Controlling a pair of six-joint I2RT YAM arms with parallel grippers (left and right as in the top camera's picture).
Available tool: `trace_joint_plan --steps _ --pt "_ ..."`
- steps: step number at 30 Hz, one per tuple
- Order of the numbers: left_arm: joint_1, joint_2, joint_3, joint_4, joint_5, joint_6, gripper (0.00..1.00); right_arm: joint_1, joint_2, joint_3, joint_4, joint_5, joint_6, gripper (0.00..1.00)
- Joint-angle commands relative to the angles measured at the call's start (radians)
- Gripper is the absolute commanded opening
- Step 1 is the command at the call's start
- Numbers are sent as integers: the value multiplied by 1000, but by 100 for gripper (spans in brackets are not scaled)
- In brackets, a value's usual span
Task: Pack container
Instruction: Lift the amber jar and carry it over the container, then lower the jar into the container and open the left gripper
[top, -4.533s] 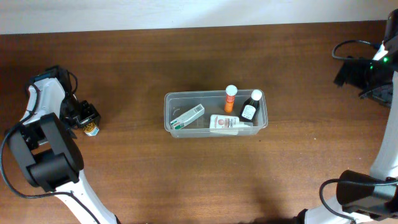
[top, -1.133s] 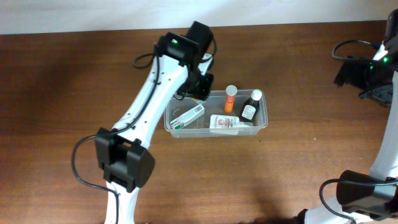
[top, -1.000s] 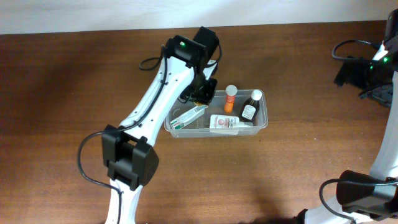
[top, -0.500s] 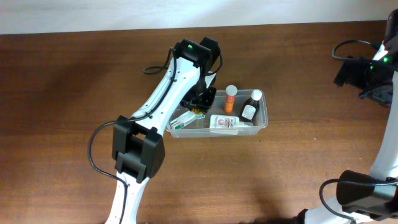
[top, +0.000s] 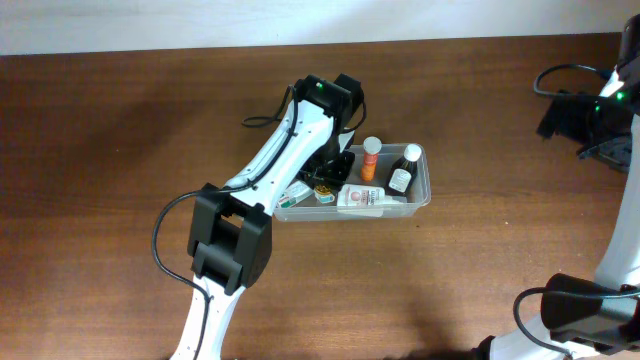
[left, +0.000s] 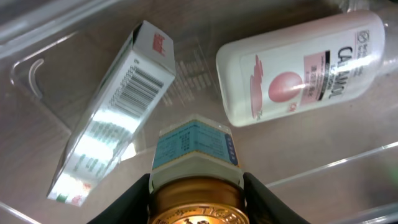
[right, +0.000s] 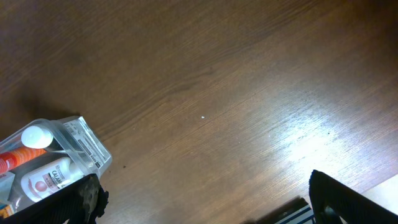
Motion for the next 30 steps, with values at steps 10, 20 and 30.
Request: trace_joint_plan --steps 10,20,30 --pt "-2 8 -67 35 -7 -13 45 -1 -2 0 3 2 8 98" --pt "-2 8 -69 32 -7 -13 45 -1 -2 0 3 2 8 98" --pt "-2 8 -69 35 -7 -13 46 -1 -2 0 3 2 8 98"
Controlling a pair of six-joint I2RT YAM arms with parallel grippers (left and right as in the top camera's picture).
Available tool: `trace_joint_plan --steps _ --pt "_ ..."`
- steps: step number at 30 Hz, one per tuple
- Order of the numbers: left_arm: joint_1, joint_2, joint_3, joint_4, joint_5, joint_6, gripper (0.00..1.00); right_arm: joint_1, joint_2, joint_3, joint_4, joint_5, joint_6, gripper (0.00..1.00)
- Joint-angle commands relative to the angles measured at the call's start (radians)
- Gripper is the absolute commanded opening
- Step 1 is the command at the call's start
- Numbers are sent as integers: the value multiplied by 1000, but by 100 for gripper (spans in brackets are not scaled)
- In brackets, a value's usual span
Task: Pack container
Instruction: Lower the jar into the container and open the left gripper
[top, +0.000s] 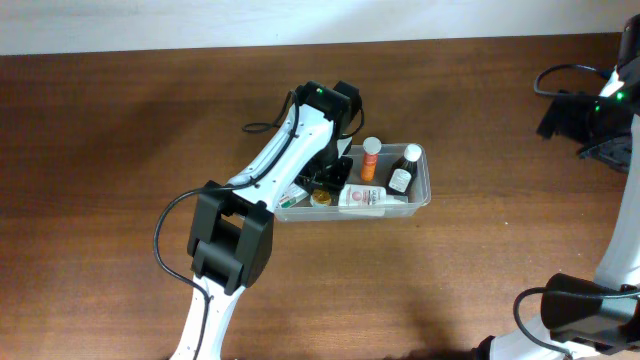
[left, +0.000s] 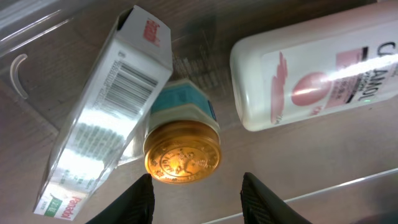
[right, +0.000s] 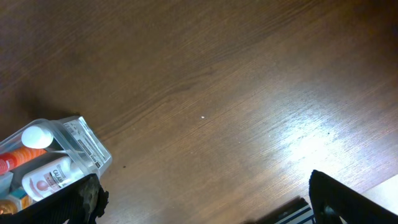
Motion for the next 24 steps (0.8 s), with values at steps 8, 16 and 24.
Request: trace_joint_plan --steps 8,16,24 --pt "2 6 31 2 -10 18 49 -1 -2 0 3 2 8 98" --pt "12 6 272 -142 -124 18 59 -1 -2 0 3 2 8 98" --pt "54 -61 391 -212 -161 17 71 -1 -2 0 3 2 8 98"
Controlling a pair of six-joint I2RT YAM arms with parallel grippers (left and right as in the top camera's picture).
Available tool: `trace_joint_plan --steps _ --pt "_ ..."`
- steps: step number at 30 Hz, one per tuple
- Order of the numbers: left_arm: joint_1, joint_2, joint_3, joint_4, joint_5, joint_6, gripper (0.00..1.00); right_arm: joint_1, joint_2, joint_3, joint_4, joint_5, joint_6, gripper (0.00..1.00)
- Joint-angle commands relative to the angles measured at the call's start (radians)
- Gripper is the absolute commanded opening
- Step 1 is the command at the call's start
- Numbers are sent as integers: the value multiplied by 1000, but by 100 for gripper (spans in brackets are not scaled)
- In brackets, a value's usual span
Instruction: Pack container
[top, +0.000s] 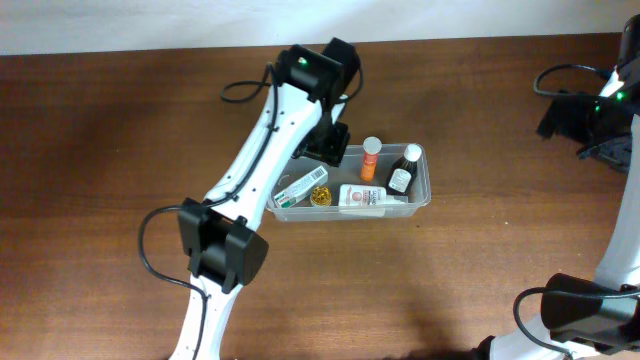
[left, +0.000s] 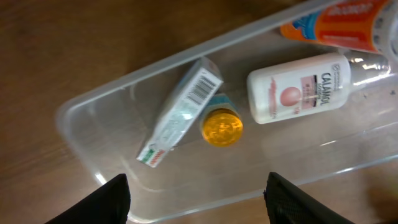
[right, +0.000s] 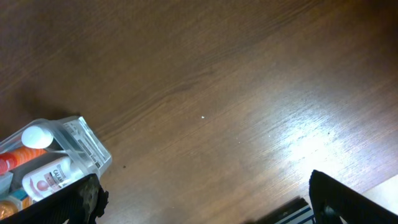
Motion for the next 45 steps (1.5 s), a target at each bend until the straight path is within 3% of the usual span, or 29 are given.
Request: trace_joint_plan --steps 1,3,7,9,14,17,24,41,45 --pt "30 -75 16 -5 -29 9 71 -1 -2 0 3 2 9 98" --pt "39 -116 14 -5 -30 10 73 -1 -2 0 3 2 9 98" --pt "51 -238 -31 -5 -33 10 87 -1 -2 0 3 2 9 98" --pt "52 -329 -97 -5 -34 10 99 -1 -2 0 3 2 9 98" --pt "52 -593 -355 -5 -34 2 99 -1 -2 0 3 2 9 98" --pt "52 -736 -489 3 -37 -69 99 -1 -2 0 3 2 9 98" --pt "52 -975 -679 10 -35 -158 99 -1 -2 0 3 2 9 98" --pt "52 -1054 -703 7 -50 -121 99 -1 -2 0 3 2 9 98" --pt "51 -1056 -761 61 -60 -37 99 -1 -2 0 3 2 9 98"
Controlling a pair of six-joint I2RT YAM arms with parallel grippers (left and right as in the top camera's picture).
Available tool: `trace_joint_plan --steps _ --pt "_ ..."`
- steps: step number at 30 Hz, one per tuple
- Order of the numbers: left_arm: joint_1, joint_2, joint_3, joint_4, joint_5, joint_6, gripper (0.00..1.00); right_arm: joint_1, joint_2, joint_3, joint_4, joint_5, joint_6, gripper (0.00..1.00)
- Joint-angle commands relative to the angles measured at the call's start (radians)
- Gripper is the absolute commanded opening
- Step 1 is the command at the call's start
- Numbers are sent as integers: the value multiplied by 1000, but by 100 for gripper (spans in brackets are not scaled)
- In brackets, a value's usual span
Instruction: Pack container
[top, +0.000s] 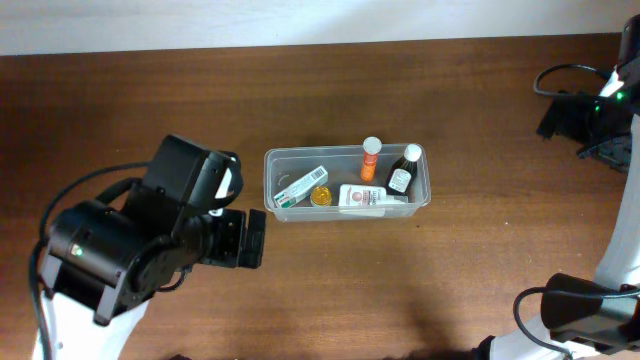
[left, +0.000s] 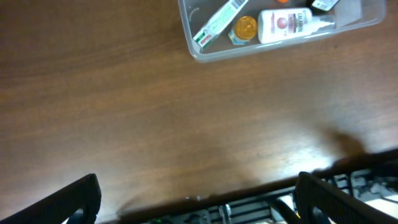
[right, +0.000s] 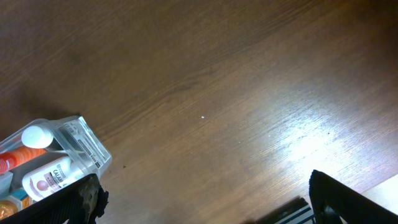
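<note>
The clear plastic container (top: 345, 185) stands mid-table. Inside lie a white box (top: 300, 188), a gold-lidded jar (top: 320, 196), a white calamine bottle (top: 363, 199), an orange tube (top: 370, 158) and a dark bottle (top: 402, 170). My left gripper (top: 254, 238) hangs open and empty to the container's front left, well away from it. In the left wrist view the container (left: 281, 37) lies far off at the top, with the jar (left: 243, 27) in it. My right gripper (right: 205, 204) is open and empty at the far right, and only the container's corner (right: 78, 146) shows there.
Bare brown wood surrounds the container on all sides. The table's front edge (left: 249, 186) with a dark frame below shows in the left wrist view. The right arm's base and cables (top: 600, 110) sit at the right edge.
My left arm was over the container's left end and now sits back at the front left, farther from it. The gripper is still open. The container's contents and the right arm are unchanged.
My left gripper's fingers first gripped the gold-lidded jar low inside the container, beside the white box. Then they stood open with the jar resting against the box. Then the gripper was higher over the container, and now it is drawn back to the front left.
</note>
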Motion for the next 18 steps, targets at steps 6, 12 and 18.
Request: trace_joint_plan --steps 6,12,18 --pt "2 -135 -321 369 -21 317 99 -1 -2 0 3 2 10 98" --pt "44 -413 -860 773 -23 441 99 -1 -2 0 3 2 10 98" --pt "149 -659 -1251 1161 -22 441 100 -1 -2 0 3 2 10 98"
